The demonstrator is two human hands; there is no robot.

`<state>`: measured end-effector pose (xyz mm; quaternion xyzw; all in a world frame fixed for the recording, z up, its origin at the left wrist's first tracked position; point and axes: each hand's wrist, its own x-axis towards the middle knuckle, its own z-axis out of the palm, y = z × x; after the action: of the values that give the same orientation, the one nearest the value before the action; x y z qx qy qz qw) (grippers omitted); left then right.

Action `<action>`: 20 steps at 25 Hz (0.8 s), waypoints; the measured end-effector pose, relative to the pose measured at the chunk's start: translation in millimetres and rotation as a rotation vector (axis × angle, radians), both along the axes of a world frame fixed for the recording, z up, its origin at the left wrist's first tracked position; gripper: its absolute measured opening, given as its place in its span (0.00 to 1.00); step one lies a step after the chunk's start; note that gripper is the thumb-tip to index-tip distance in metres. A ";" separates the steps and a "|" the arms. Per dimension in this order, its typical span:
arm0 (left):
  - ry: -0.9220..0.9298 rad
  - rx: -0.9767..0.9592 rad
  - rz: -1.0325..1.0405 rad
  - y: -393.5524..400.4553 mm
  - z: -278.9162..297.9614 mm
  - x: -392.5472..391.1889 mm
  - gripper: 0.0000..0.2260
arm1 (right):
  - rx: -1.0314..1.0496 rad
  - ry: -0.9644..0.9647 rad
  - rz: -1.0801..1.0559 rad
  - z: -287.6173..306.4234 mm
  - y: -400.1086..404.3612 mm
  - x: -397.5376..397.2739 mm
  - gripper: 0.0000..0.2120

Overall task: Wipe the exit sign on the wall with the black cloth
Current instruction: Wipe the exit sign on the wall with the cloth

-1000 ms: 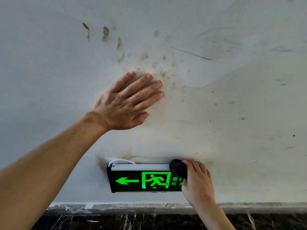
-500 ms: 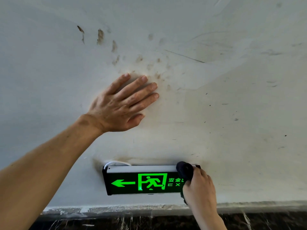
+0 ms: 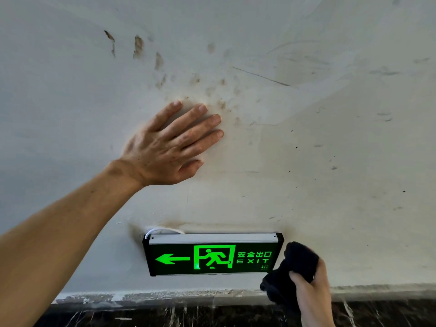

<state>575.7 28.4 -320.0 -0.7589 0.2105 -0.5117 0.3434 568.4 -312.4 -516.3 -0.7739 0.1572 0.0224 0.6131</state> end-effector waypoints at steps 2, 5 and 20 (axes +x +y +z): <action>0.000 0.001 0.003 -0.4 0.3 -0.3 0.31 | 0.032 -0.034 -0.047 11.1 6.2 11.1 0.23; -0.004 0.002 0.005 -1.0 1.1 -0.8 0.30 | 0.015 -0.092 -0.023 17.1 17.6 23.0 0.23; -0.010 0.020 0.015 0.1 -0.1 0.5 0.30 | -0.218 0.184 0.188 -71.0 12.5 47.7 0.17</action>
<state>576.2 28.6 -320.0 -0.7543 0.2082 -0.5110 0.3558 616.1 -299.9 -587.4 -0.8418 0.1410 0.1334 0.5037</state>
